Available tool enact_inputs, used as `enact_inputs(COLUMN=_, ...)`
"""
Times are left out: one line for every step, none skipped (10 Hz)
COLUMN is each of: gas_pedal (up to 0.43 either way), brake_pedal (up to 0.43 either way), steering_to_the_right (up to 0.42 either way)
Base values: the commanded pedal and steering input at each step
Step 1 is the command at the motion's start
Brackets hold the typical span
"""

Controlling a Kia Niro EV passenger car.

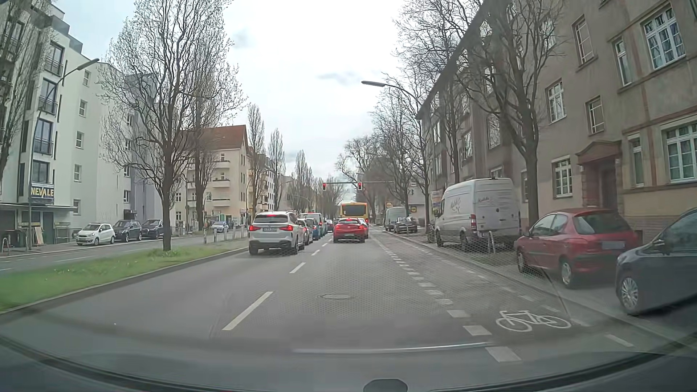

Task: Follow the waypoints while adhering to traffic rules and regulations

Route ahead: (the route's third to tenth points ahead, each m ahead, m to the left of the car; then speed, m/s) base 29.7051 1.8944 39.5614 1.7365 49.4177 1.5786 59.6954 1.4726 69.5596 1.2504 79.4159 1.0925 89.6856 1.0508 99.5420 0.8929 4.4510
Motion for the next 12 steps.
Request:
enact_inputs(gas_pedal=0.008, brake_pedal=0.000, steering_to_the_right=0.001)
enact_inputs(gas_pedal=0.008, brake_pedal=0.000, steering_to_the_right=0.002)
enact_inputs(gas_pedal=0.008, brake_pedal=0.000, steering_to_the_right=0.003)
enact_inputs(gas_pedal=0.008, brake_pedal=0.000, steering_to_the_right=0.003)
enact_inputs(gas_pedal=0.008, brake_pedal=0.000, steering_to_the_right=0.003)
enact_inputs(gas_pedal=0.008, brake_pedal=0.000, steering_to_the_right=0.003)
enact_inputs(gas_pedal=0.008, brake_pedal=0.000, steering_to_the_right=0.003)
enact_inputs(gas_pedal=0.008, brake_pedal=0.000, steering_to_the_right=0.003)
enact_inputs(gas_pedal=0.008, brake_pedal=0.000, steering_to_the_right=0.003)
enact_inputs(gas_pedal=0.008, brake_pedal=0.000, steering_to_the_right=0.003)
enact_inputs(gas_pedal=0.008, brake_pedal=0.000, steering_to_the_right=0.003)
enact_inputs(gas_pedal=0.008, brake_pedal=0.000, steering_to_the_right=0.002)
